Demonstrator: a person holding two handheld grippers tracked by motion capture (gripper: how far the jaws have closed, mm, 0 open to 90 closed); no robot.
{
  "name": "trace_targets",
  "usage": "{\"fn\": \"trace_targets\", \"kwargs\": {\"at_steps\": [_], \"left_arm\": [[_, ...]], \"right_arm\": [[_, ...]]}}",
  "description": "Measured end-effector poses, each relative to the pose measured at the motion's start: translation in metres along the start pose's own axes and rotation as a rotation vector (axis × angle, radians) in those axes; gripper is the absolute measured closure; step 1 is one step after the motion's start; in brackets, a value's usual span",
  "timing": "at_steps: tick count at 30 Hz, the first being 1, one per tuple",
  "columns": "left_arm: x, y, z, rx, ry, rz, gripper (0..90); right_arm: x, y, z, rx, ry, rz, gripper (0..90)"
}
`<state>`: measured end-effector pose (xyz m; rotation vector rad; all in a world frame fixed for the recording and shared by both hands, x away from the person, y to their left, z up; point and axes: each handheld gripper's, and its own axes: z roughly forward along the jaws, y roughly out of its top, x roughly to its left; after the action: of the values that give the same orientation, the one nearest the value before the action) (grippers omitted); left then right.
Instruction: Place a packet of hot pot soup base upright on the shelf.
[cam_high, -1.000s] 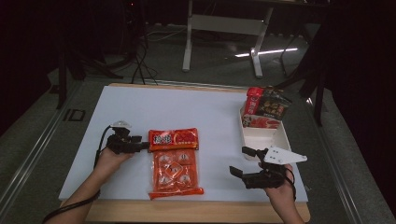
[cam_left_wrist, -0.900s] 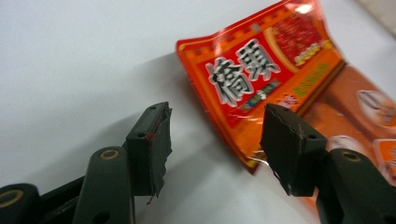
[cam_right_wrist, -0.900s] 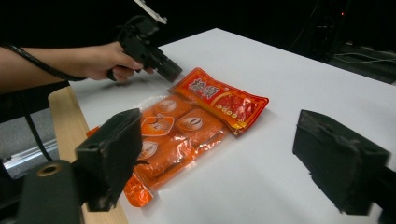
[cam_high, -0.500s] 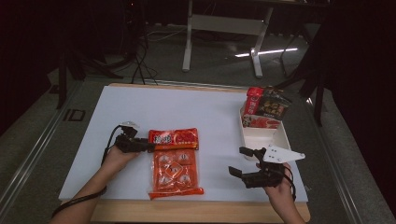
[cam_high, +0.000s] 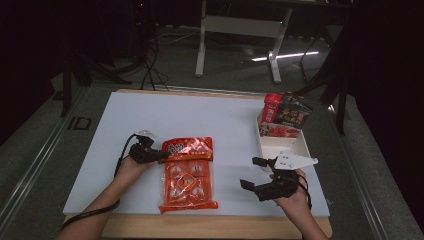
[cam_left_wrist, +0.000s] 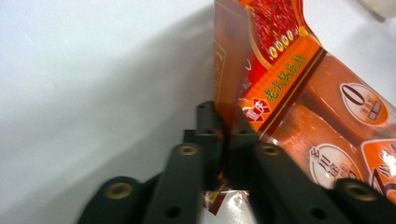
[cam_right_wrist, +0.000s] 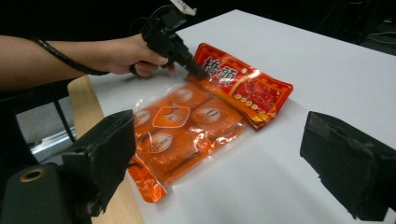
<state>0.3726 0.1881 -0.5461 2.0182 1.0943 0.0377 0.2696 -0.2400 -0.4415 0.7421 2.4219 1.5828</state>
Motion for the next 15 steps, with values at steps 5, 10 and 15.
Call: {"fn": "trace_targets", "kwargs": {"at_steps": [5,10,15], "left_arm": [[-0.006,0.005,-0.009,-0.049,-0.017,0.003,89.7],[-0.019,0.016,-0.027,-0.103,-0.034,0.038,89.7],[-0.036,0.027,-0.046,-0.155,-0.053,0.08,89.8]], "right_arm": [[0.002,0.001,0.004,-0.004,-0.005,-0.001,10.3],[-0.004,0.005,0.007,-0.021,-0.021,0.024,10.3],[-0.01,0.012,0.013,-0.022,-0.038,0.036,13.7]]}}
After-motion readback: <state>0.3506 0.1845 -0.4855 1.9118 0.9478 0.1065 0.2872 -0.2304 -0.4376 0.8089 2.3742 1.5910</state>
